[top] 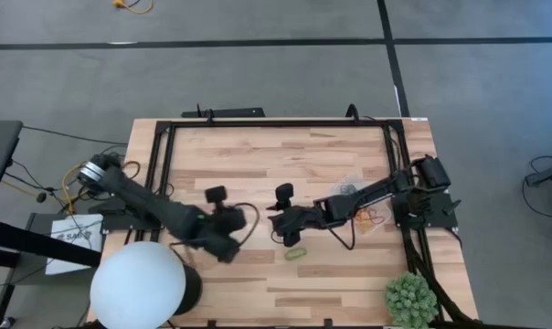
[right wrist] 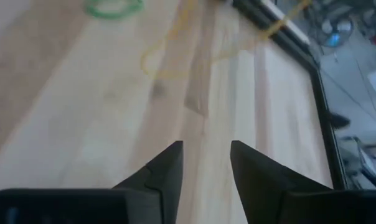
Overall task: Pick and place items into bin
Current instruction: Put the yellow rubber band into the transparent bin
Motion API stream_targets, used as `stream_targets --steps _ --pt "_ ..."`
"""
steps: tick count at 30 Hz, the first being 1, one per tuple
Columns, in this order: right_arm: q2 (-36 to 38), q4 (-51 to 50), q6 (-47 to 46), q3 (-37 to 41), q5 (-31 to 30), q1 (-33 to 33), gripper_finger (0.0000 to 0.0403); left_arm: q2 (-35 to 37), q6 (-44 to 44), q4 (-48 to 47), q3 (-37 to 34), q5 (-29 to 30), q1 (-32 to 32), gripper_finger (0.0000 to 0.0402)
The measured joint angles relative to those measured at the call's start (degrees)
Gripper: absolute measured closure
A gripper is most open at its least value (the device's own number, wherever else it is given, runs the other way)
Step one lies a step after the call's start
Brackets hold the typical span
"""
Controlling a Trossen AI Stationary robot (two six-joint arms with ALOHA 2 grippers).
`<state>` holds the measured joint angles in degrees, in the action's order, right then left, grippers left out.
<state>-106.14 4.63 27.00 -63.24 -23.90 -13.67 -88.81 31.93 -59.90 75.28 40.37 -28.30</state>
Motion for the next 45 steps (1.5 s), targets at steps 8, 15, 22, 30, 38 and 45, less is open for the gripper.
stream_targets --steps 8,15,22,30,38,45 --pt "2.42 7.44 -0.09 0.20 9.50 -0.50 0.0280 7.17 -0.95 18.71 -11.28 5.88 -4.76 0.0401" --pt "1.79 17.06 -3.07 0.24 12.37 -0.48 0.0273 7.47 -7.81 32.72 -17.60 -0.52 -3.79 0.0401" --pt "1.81 18.50 -6.01 0.24 14.07 -0.46 0.0268 7.47 -15.70 40.35 -18.18 -5.09 -2.35 0.0401" --pt "1.81 15.39 -6.05 0.24 15.91 -0.51 0.0275 7.47 -20.16 43.85 -18.18 -9.79 -0.35 0.0401" --pt "1.81 15.12 -7.61 0.24 17.90 -0.61 0.0287 7.47 -20.27 43.80 -18.18 -13.09 1.41 0.0401" --pt "1.81 13.14 -10.12 0.24 17.88 -0.46 0.0340 7.48 -20.94 43.13 -18.18 -10.85 1.41 0.0401"
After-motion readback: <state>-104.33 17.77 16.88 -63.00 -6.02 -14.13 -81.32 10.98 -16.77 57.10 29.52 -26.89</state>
